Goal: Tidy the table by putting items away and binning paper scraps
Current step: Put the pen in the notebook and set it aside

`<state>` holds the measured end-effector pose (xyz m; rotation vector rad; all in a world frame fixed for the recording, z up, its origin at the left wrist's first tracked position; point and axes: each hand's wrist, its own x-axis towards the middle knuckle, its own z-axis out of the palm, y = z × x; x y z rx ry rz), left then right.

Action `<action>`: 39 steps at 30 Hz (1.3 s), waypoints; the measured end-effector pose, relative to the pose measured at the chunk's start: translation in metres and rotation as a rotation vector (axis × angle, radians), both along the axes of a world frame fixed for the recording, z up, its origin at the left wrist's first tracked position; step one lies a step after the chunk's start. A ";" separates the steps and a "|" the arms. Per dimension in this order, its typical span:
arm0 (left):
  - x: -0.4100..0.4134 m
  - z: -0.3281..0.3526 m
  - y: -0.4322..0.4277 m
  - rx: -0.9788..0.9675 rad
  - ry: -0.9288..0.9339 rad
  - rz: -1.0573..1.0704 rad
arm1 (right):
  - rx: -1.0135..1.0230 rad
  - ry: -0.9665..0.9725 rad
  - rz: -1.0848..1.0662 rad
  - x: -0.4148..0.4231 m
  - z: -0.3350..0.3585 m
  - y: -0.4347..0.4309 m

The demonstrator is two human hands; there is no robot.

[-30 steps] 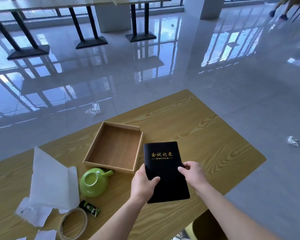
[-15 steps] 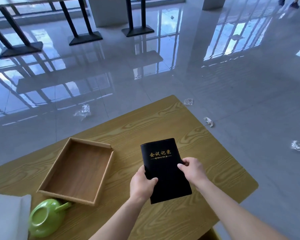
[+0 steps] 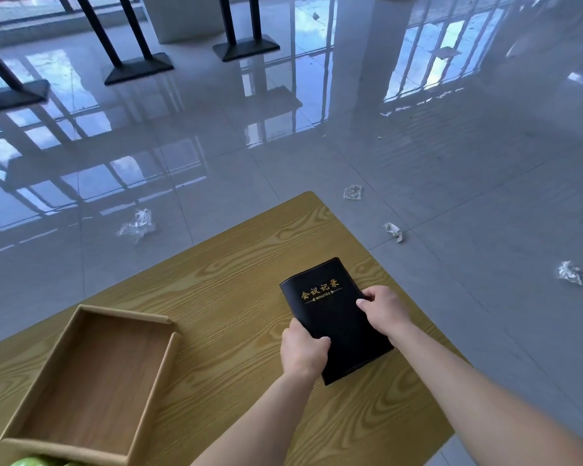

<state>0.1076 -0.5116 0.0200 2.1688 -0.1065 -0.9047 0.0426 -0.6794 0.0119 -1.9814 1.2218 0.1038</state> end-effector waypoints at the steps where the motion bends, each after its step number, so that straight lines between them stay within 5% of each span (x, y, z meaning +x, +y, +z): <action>1: -0.001 0.000 -0.005 0.013 -0.006 -0.014 | 0.001 0.002 0.000 0.000 -0.001 -0.005; 10: -0.018 -0.006 -0.022 0.137 -0.202 -0.322 | -0.011 0.003 -0.030 -0.004 -0.017 -0.025; 18: -0.024 -0.024 -0.009 0.191 -0.761 -0.823 | -0.345 -0.145 0.283 -0.046 -0.019 -0.006; 28: -0.013 -0.028 -0.029 0.196 -0.825 -0.888 | -0.522 -0.042 0.601 -0.052 -0.039 -0.014; 39: -0.002 -0.031 -0.056 0.194 -0.755 -0.863 | -0.492 -0.030 0.644 -0.032 -0.036 -0.043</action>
